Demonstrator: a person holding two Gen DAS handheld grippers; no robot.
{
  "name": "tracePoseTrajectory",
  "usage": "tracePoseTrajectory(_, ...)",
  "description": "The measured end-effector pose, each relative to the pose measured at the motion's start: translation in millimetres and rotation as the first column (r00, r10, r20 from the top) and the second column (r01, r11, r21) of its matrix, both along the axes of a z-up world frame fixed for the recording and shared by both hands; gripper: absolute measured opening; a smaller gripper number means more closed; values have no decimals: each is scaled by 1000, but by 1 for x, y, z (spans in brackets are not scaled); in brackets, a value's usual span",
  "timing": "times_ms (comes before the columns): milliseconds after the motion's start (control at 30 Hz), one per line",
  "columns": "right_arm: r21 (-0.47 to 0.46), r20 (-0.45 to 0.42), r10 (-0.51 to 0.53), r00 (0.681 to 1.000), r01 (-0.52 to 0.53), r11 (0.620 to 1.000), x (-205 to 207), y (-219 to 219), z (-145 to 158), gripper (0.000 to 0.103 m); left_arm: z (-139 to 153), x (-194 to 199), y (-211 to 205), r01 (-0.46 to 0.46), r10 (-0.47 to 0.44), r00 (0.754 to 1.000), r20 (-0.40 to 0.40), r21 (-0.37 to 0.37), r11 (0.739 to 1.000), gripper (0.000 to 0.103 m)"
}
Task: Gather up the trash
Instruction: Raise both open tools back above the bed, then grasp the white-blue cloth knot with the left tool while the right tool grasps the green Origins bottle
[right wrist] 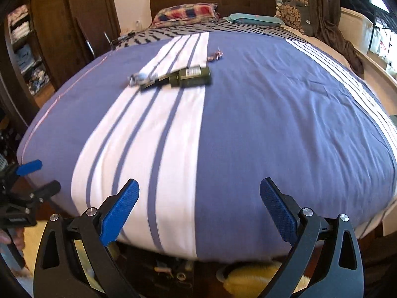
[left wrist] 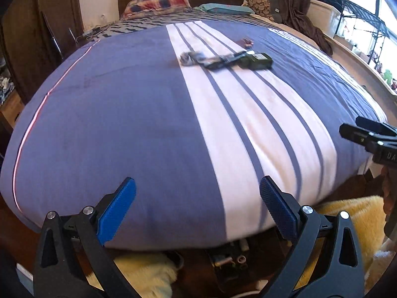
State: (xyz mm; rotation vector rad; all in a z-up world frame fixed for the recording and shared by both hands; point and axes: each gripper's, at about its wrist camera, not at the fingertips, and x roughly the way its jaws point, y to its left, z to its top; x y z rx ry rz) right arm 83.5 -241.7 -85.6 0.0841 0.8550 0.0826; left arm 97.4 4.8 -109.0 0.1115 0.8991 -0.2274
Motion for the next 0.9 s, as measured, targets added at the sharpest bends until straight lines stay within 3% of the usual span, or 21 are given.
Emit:
tracePoseTrajectory(233, -11, 4, -11, 1000, 11, 1000, 76, 8, -4, 98, 12, 61, -2, -15, 14, 1000, 26, 29, 999, 95)
tracePoseTrajectory(333, -45, 8, -35, 999, 36, 998, 118, 11, -13, 98, 12, 87, -2, -22, 22, 1000, 12, 25, 999, 95)
tracePoseTrajectory(467, -17, -22, -38, 999, 38, 999, 158, 18, -23, 98, 6, 121, 0, -35, 35, 999, -11, 19, 999, 95)
tracePoseTrajectory(900, -35, -93, -36, 995, 33, 999, 224, 37, -41, 98, 5, 197, -6, -46, 47, 999, -21, 16, 999, 95)
